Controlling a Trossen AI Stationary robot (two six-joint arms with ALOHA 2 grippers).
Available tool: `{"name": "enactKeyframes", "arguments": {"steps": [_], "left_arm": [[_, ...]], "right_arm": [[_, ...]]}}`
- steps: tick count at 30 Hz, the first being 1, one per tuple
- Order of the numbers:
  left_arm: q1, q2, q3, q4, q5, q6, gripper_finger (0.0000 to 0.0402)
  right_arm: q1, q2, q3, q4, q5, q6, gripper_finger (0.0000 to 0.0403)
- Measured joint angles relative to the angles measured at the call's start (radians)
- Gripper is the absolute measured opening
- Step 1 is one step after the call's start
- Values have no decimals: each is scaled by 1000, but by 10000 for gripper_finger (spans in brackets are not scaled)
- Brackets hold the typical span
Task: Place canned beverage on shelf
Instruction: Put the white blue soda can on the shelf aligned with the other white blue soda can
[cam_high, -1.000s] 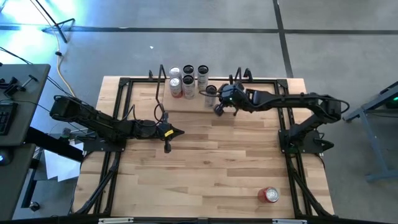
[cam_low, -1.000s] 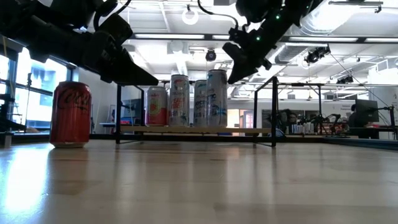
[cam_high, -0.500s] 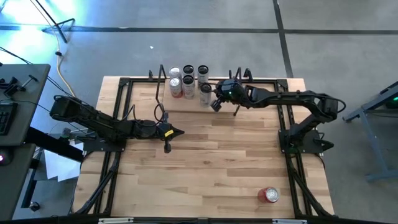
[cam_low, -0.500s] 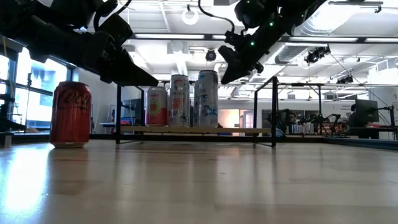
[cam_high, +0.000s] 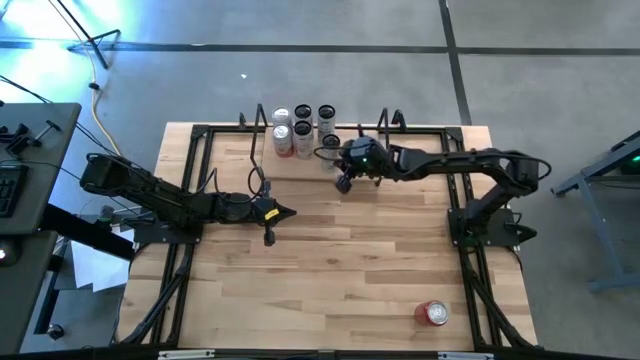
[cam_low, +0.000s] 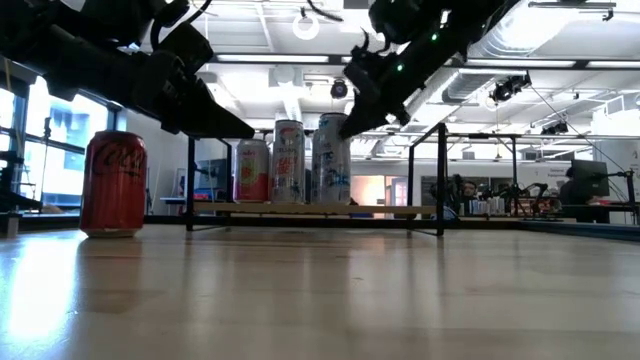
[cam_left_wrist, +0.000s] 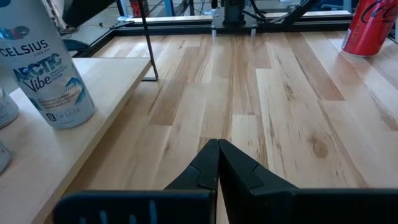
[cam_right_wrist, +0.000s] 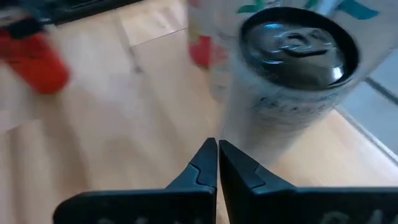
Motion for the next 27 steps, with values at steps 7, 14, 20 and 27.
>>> {"name": "enactKeyframes", "arguments": {"steps": [7, 14, 20, 27], "left_arm": [[0, 0, 0, -2, 0, 7, 0], [0, 0, 0, -3, 0, 7, 0], [0, 0, 0, -4, 0, 7, 0], [0, 0, 0, -6, 0, 7, 0]], "right_arm": [[-25, 45, 0, 10, 106, 3, 0], [-50, 45, 0, 52, 141, -18, 0], [-41, 22, 0, 16, 90, -43, 0], [-42, 11, 0, 30, 63, -61, 0]]}}
